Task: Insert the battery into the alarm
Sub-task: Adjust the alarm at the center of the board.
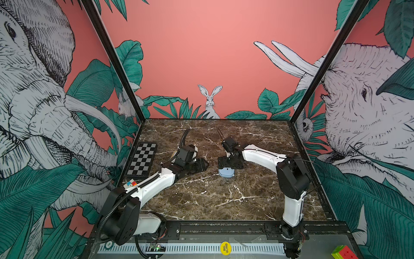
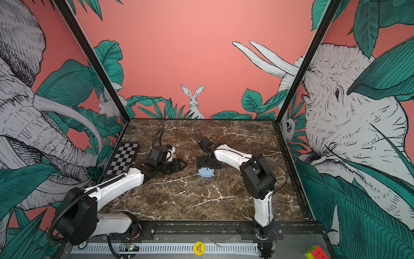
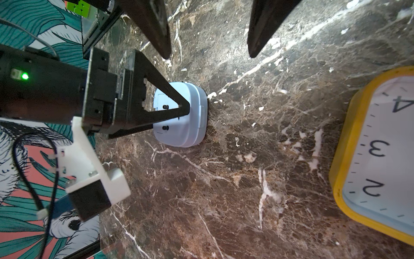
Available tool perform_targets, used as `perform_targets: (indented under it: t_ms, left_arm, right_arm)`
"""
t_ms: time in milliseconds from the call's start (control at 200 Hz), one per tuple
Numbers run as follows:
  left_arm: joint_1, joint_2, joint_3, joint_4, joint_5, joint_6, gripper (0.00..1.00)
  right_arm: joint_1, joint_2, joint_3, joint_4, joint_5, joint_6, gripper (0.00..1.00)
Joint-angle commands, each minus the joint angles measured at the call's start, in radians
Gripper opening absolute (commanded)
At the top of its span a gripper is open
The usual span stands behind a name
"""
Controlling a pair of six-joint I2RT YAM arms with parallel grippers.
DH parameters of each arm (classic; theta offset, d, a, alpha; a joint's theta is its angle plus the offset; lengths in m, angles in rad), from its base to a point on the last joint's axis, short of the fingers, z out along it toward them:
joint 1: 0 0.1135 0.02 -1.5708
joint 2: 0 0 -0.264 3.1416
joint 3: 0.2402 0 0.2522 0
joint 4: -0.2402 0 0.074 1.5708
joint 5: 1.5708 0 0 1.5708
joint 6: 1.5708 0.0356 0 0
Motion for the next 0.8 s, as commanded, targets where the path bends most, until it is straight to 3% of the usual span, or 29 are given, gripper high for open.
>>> perform_targets:
  t_ms: [0, 220, 795]
  left_arm:
    - [0.009, 0.001, -0.011, 0.017, 0.006, -0.011, 0.57]
    - [0.010, 0.006, -0.007, 0.006, 0.003, -0.020, 0.58]
    - [0.009, 0.020, -0.006, 0.001, 0.005, -0.049, 0.58]
  right_arm:
    - [0.012, 0.024, 0.029, -0.043, 0.049, -0.014, 0.98]
    - [0.031, 0.041, 0.058, -0.066, 0.122, -0.032, 0.99]
    - [0.038, 0.085, 0.079, -0.075, 0.054, -0.043, 0.97]
